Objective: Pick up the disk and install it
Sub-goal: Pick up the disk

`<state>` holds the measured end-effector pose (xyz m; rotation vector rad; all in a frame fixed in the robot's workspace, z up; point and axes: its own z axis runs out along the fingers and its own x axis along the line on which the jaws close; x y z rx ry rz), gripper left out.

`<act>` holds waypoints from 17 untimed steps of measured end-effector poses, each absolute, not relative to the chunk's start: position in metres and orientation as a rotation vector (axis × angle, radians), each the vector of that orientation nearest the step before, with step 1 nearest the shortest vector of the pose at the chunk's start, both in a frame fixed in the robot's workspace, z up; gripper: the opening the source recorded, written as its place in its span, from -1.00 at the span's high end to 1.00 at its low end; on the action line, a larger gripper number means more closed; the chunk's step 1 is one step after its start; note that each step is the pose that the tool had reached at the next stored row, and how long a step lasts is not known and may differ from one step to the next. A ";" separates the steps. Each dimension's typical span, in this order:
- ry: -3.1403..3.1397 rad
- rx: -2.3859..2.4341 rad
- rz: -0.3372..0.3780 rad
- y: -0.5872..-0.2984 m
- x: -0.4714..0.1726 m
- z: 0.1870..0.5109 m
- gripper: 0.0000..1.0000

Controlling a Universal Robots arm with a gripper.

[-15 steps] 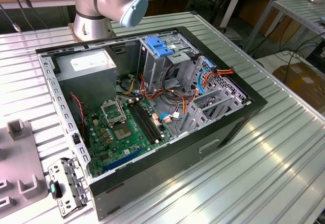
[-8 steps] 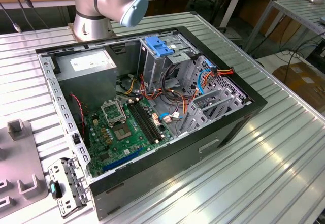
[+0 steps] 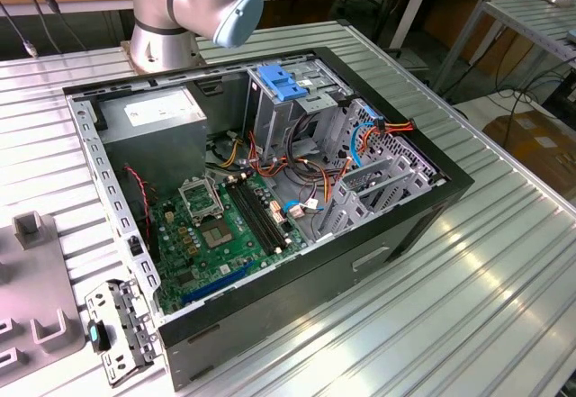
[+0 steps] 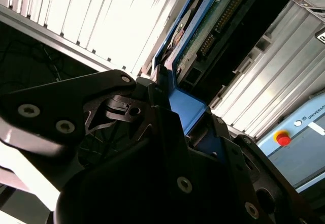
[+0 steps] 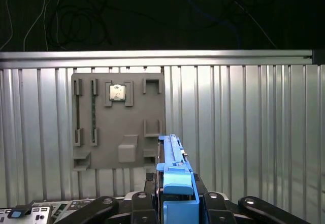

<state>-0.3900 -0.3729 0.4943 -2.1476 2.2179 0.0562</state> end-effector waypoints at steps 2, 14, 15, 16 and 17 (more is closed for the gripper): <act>2.218 -2.147 0.057 -0.373 -0.389 0.494 0.26; 2.217 -2.147 0.059 -0.376 -0.382 0.494 0.26; 2.217 -2.146 0.060 -0.376 -0.380 0.494 0.26; 2.217 -2.146 0.060 -0.376 -0.379 0.494 0.26; 2.217 -2.146 0.060 -0.377 -0.378 0.494 0.26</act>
